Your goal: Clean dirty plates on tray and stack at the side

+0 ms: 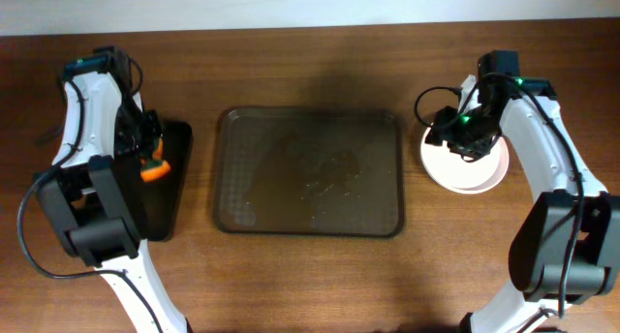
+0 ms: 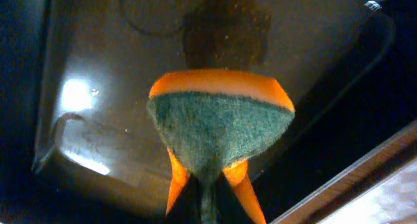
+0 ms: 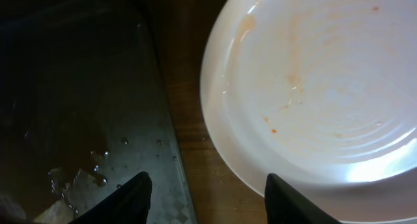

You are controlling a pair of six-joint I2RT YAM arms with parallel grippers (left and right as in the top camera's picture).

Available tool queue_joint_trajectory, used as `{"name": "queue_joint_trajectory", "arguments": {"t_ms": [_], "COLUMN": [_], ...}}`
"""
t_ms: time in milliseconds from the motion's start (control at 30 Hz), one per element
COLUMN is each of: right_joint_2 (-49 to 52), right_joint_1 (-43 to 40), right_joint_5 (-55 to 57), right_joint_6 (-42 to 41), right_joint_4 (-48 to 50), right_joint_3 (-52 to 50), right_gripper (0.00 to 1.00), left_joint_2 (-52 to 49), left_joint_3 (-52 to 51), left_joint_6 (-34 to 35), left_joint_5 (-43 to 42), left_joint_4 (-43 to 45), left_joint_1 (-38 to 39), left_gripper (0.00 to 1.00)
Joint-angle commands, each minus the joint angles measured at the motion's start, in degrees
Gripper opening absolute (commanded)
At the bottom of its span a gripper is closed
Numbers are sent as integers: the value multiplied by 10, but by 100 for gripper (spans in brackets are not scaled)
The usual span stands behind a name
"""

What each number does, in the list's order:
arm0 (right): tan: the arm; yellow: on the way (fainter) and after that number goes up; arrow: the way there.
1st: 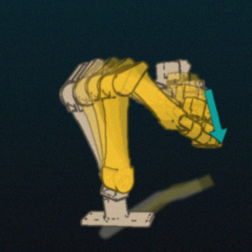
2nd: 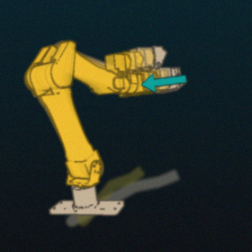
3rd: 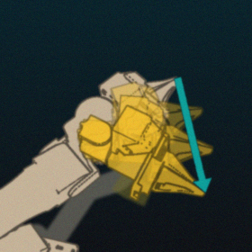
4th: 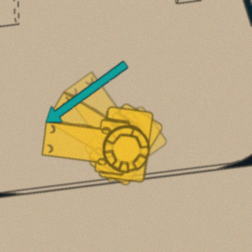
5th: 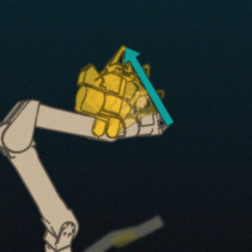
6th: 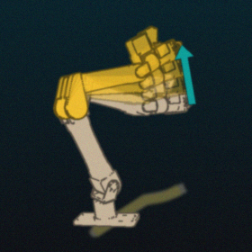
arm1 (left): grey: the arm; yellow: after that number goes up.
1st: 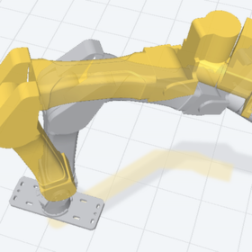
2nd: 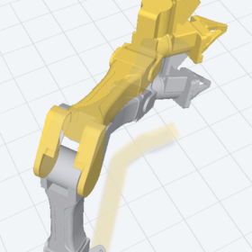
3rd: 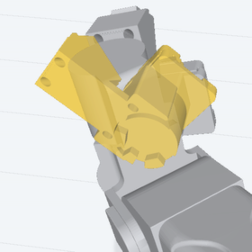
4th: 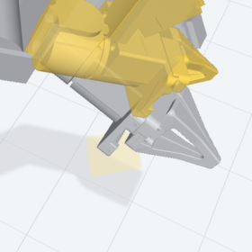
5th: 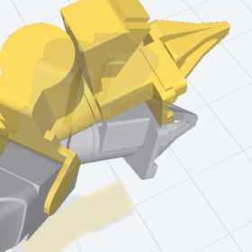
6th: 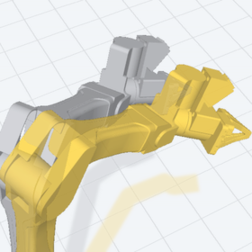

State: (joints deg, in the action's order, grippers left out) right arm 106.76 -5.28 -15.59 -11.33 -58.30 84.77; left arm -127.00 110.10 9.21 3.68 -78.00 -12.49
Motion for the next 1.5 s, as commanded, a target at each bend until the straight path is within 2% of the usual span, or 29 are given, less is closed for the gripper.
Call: {"name": "queue_joint_trajectory", "arguments": {"t_ms": [0, 100, 167, 233, 333, 433, 467, 500, 667, 800, 1067, 1133, 1200, 1333, 1400, 1467], "right_joint_2": [-13, -13, -14, -24, -55, -115, -136, -162, -326, -406, -451, -453, -486, -616, -709, -794], "right_joint_1": [9, 9, 9, 9, 9, 9, 9, 9, 8, 8, 8, 7, 7, 8, 8, 9], "right_joint_5": [-3, -3, -5, -5, -5, -3, -3, -3, -3, -3, 54, 83, 88, 78, 70, 53], "right_joint_6": [6, 6, 6, 7, 17, 30, 30, 30, 30, 30, 38, 39, 55, 66, 66, 64], "right_joint_4": [-2, -5, -12, -49, -95, -154, -168, -181, -224, -224, -268, -228, -123, 118, 257, 353], "right_joint_3": [10, 11, 18, 58, 123, 190, 203, 213, 216, 216, 212, 188, 116, -149, -321, -458], "right_gripper": [57, 57, 57, 57, 57, 57, 71, 98, 98, 98, 98, 98, 98, 98, 98, 98], "left_joint_2": [8, 8, 17, 53, 102, 139, 140, 140, 139, 139, 139, 139, 139, 139, 139, 139], "left_joint_3": [-28, 0, 57, 146, 217, 226, 226, 226, 225, 225, 225, 225, 225, 225, 225, 225], "left_joint_6": [8, 23, 23, 23, 23, 23, 23, 23, 23, 23, 23, 23, 23, 23, 23, 23], "left_joint_5": [2, -4, -4, -5, -14, -12, -7, -9, -9, -9, -9, -9, -9, -9, -9, -9], "left_joint_4": [23, 3, -36, -78, -91, -78, -72, -66, -67, -67, -67, -67, -67, -67, -67, -67], "left_joint_1": [-19, -19, -17, -7, 28, 69, 78, 82, 87, 87, 86, 86, 86, 86, 86, 86], "left_gripper": [100, 100, 100, 100, 100, 100, 100, 100, 100, 100, 100, 100, 100, 100, 100, 100]}}
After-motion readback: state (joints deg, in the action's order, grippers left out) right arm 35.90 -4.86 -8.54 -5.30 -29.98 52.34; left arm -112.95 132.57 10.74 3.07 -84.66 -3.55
